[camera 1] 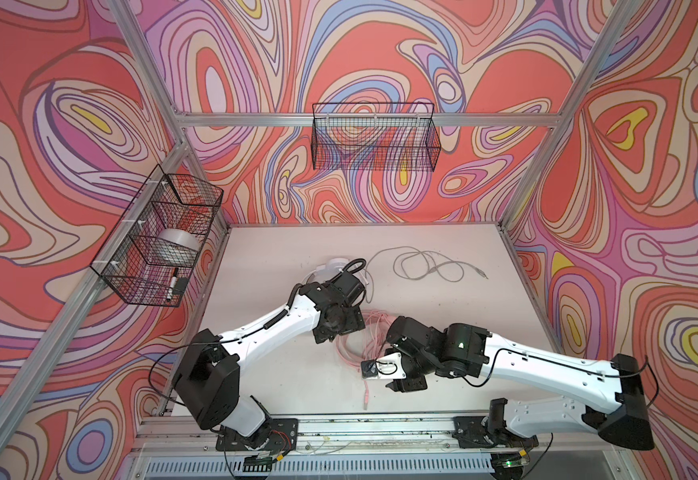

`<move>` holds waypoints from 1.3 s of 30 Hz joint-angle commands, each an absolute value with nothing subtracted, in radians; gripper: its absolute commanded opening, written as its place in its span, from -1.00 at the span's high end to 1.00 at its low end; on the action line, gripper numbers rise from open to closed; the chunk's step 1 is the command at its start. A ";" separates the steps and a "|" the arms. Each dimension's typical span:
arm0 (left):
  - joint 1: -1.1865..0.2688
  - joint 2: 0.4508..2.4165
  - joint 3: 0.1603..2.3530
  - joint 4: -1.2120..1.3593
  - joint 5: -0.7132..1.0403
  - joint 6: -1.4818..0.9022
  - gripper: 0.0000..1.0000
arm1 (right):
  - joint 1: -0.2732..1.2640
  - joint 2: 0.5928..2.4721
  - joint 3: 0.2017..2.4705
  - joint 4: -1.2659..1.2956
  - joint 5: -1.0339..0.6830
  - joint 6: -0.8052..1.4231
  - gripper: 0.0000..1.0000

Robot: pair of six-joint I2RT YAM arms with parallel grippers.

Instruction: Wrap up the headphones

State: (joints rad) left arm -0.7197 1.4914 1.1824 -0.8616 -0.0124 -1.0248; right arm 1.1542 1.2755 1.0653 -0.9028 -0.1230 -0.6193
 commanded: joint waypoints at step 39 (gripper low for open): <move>-0.406 1.173 0.939 -0.966 0.028 -0.887 -1.00 | 1.250 1.735 1.062 -0.698 -0.102 -1.063 0.13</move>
State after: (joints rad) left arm -0.4114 1.1687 0.9508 -0.9653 0.0261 -0.8928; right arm 1.2354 1.7172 1.0657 -0.6949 -0.0734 -1.0355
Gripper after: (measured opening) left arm 0.999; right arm 0.436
